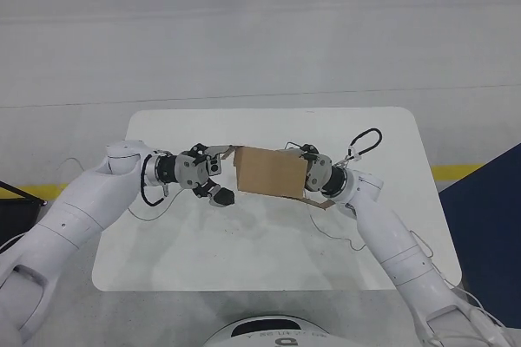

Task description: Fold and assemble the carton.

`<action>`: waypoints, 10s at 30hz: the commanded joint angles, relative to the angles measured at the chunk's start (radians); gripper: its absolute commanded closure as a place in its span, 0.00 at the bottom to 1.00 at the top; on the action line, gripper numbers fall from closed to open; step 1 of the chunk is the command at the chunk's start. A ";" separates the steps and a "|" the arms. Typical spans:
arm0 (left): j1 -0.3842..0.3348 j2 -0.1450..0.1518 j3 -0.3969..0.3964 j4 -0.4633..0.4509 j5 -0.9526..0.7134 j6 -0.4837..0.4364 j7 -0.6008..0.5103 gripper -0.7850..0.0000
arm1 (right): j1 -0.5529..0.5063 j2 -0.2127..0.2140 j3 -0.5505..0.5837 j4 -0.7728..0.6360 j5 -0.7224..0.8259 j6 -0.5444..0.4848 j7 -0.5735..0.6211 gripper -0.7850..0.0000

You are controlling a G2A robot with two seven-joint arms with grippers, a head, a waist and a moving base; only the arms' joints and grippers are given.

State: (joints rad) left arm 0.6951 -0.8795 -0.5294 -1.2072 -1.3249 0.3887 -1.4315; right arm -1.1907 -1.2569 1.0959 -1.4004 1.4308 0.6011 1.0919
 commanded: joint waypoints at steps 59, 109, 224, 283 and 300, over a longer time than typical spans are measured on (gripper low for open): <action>-0.141 -0.019 0.161 0.041 0.039 -0.038 -0.036 0.00 | 0.006 -0.015 0.008 0.035 0.044 -0.049 -0.096 1.00; -0.047 -0.035 0.070 0.044 0.069 -0.010 -0.010 0.00 | -0.015 -0.018 0.024 0.000 0.045 -0.020 -0.081 1.00; 0.147 -0.020 -0.286 -0.254 0.459 -0.166 0.283 0.00 | 0.005 -0.095 -0.016 0.105 0.525 0.274 -0.248 1.00; 0.356 0.036 -0.601 -0.010 0.276 -0.236 0.163 0.00 | -0.011 -0.062 0.117 -0.393 0.642 -0.455 -2.072 1.00; 0.356 0.036 -0.601 -0.010 0.276 -0.236 0.163 0.00 | 0.000 -0.072 0.163 -0.390 0.783 -0.616 -2.147 0.43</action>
State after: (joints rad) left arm 1.0514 -0.8439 -1.1300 -1.2176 -1.0488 0.1530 -1.2690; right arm -1.1886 -1.3292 1.2496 -1.7901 2.1957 -0.0166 -1.0638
